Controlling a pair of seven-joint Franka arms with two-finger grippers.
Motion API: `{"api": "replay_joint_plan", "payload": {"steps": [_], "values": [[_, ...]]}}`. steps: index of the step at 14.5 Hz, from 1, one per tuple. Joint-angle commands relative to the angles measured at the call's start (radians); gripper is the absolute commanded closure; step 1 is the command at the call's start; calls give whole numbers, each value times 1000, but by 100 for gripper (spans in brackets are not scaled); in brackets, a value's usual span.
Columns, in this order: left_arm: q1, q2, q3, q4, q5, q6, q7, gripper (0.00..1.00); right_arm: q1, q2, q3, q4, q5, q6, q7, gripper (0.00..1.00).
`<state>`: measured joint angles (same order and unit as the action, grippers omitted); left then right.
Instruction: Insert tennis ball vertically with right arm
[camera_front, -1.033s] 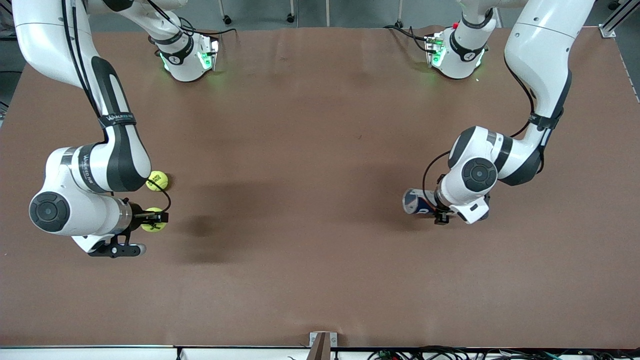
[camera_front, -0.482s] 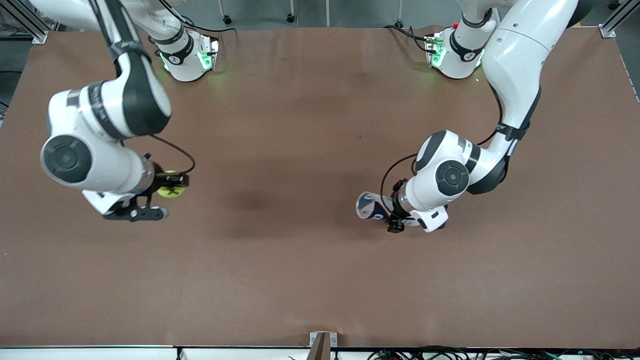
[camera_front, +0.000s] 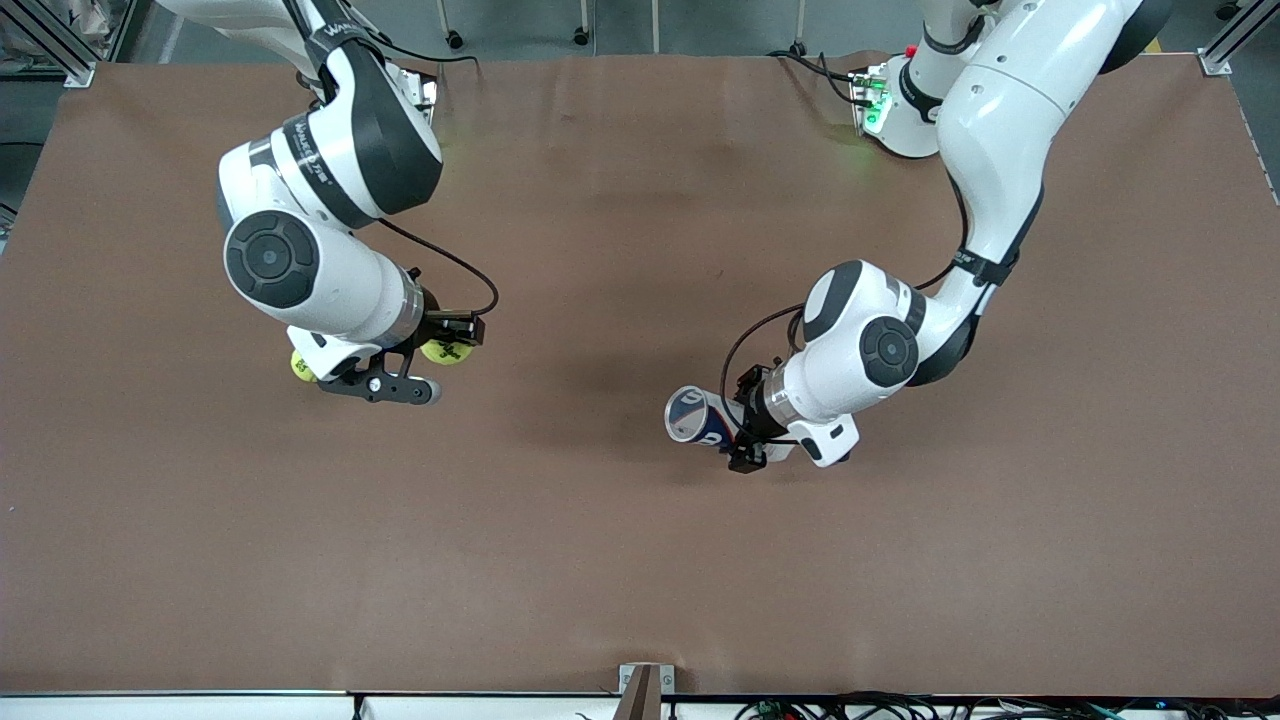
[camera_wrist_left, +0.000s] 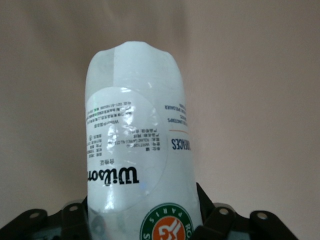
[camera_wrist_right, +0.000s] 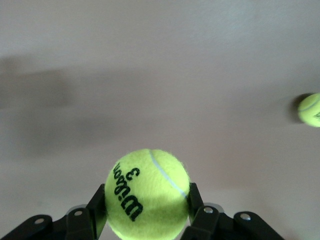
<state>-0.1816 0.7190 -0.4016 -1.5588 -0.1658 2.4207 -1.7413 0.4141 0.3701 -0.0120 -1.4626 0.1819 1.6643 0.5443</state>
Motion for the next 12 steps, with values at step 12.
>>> {"api": "replay_joint_plan", "payload": {"steps": [12], "values": [[-101, 114, -33, 89, -368, 96, 224, 35, 48, -8, -5, -19, 111, 127, 141, 58]]}}
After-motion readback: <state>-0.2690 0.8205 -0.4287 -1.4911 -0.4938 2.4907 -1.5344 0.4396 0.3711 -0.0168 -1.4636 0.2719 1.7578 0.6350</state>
